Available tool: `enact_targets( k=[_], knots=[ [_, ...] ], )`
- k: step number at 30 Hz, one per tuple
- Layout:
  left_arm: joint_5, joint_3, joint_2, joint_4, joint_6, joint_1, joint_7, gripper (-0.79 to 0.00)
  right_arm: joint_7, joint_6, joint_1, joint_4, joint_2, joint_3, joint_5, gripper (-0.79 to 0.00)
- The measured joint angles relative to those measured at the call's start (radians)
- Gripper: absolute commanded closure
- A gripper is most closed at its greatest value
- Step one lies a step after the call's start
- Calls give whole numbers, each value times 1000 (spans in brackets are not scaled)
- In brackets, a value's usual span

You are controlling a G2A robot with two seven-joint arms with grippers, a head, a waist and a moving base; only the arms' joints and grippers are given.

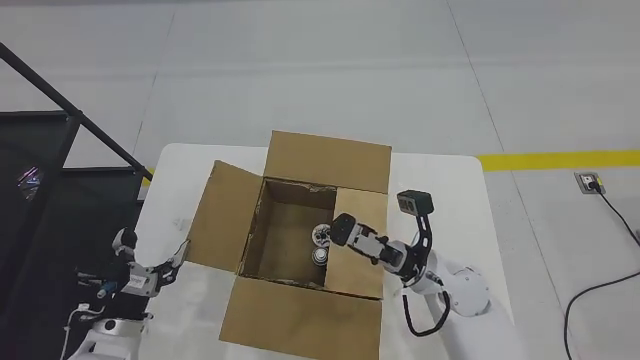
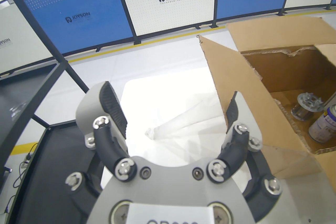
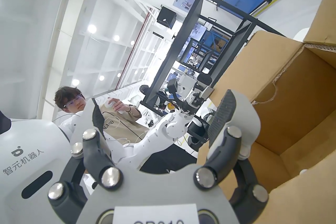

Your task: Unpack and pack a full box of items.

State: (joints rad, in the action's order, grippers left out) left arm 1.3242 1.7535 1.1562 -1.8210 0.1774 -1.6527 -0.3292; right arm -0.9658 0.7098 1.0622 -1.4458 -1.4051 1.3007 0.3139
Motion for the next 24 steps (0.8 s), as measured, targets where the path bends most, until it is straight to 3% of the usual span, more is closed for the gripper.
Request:
enact_targets(
  k=[7, 11, 15, 18, 22, 24],
  knots=[
    [26, 23, 1, -138, 4, -60, -13, -785, -19, 44, 31, -40, 17, 24, -23, -785],
    [-7, 42, -1, -234, 78, -92, 16, -785, -15, 70, 65, -95, 31, 59, -78, -785],
    [-86, 18, -5, -305, 208, -97, 103, -785, 8, 103, 125, -171, 47, 117, -154, -785],
    [-142, -32, -8, -321, 285, -61, 209, -785, 59, 166, 185, -232, 56, 169, -203, -785],
    [-165, -128, -9, -308, 310, 10, 369, -785, 98, 199, 218, -252, 58, 189, -214, -785],
    [-191, -138, -9, -304, 330, 18, 413, -785, 93, 196, 215, -251, 58, 187, -213, -785]
  ],
)
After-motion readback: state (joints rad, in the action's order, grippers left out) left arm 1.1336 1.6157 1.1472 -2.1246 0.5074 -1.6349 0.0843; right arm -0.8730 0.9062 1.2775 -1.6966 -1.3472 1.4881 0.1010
